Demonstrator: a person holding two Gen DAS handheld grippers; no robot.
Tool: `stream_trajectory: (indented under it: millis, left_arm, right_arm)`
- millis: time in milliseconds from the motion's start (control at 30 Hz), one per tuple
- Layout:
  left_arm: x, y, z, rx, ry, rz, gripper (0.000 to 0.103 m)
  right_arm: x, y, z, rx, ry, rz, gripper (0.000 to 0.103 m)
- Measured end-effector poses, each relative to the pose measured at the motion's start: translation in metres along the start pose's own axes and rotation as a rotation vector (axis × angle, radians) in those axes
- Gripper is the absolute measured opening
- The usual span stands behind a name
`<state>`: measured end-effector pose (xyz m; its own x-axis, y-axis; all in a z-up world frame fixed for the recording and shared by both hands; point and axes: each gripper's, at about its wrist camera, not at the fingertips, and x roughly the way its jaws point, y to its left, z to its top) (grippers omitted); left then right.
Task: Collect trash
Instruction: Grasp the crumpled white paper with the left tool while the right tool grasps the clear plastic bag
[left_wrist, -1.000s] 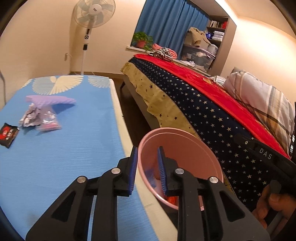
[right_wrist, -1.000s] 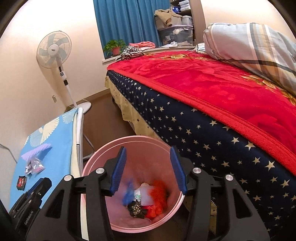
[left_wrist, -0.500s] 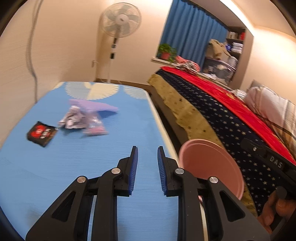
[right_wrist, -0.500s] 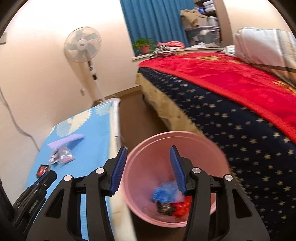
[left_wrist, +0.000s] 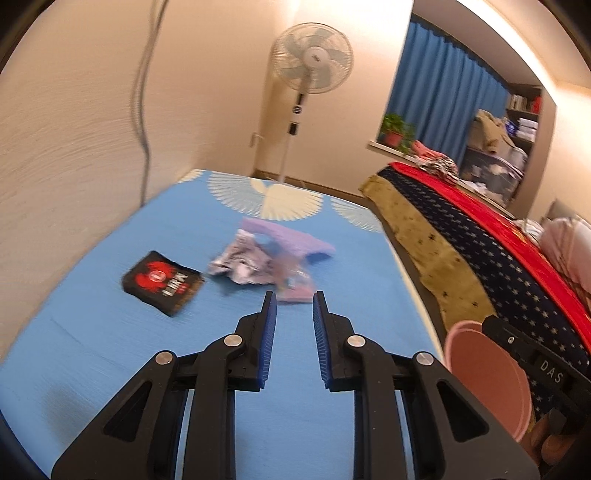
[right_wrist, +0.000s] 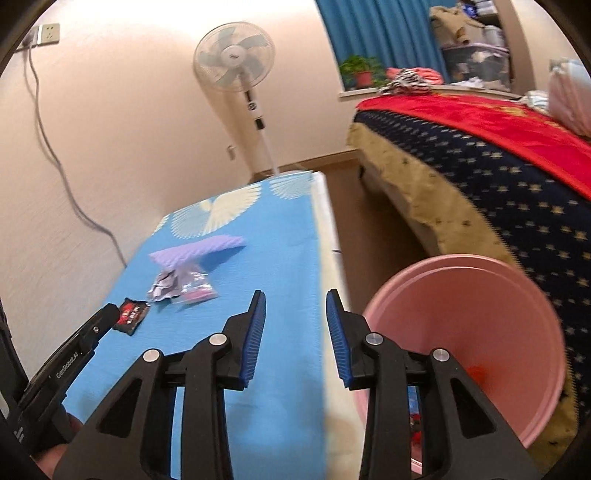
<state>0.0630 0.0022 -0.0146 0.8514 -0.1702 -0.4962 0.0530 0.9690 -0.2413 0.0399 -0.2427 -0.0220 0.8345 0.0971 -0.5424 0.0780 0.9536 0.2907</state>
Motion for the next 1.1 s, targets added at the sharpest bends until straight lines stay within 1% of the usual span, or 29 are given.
stream_trajectory:
  millis: [167, 267, 400, 433, 567, 633, 700, 767, 867, 900, 967, 1100]
  left_arm:
    - [0.011, 0.02, 0.013, -0.031, -0.02, 0.058, 0.02]
    - [0.021, 0.026, 0.015, -0.029, -0.013, 0.072, 0.02]
    - [0.034, 0.039, 0.019, -0.045, -0.004, 0.1, 0.02]
    - [0.037, 0.044, 0.021, -0.055, -0.004, 0.111, 0.02]
    - [0.046, 0.058, 0.03, -0.086, -0.008, 0.131, 0.02]
    - [0.05, 0.059, 0.032, -0.076, -0.006, 0.128, 0.02]
    - [0.056, 0.059, 0.032, -0.071, 0.003, 0.115, 0.02]
    - [0.061, 0.06, 0.032, -0.07, 0.013, 0.11, 0.02]
    - [0.069, 0.063, 0.032, -0.074, 0.025, 0.102, 0.02]
    - [0.071, 0.064, 0.033, -0.076, 0.028, 0.099, 0.02]
    - [0.075, 0.065, 0.033, -0.081, 0.033, 0.088, 0.02]
    - [0.091, 0.064, 0.037, -0.082, 0.059, 0.05, 0.02]
  right_arm:
    - [0.032, 0.025, 0.007, -0.027, 0.027, 0.075, 0.035]
    - [0.058, 0.041, 0.009, -0.054, 0.054, 0.098, 0.035]
    - [0.088, 0.052, 0.01, -0.044, 0.094, 0.137, 0.036]
    - [0.095, 0.055, 0.01, -0.05, 0.104, 0.147, 0.038]
    - [0.125, 0.072, 0.013, -0.081, 0.149, 0.197, 0.053]
    - [0.139, 0.08, 0.014, -0.095, 0.168, 0.211, 0.056]
    - [0.152, 0.09, 0.015, -0.109, 0.192, 0.223, 0.063]
    - [0.163, 0.1, 0.014, -0.14, 0.222, 0.226, 0.066]
    - [0.177, 0.111, 0.011, -0.18, 0.266, 0.22, 0.066]
    - [0.18, 0.111, 0.01, -0.183, 0.283, 0.221, 0.064]
    - [0.185, 0.11, 0.008, -0.177, 0.316, 0.228, 0.055]
    - [0.178, 0.102, 0.007, -0.161, 0.32, 0.241, 0.049]
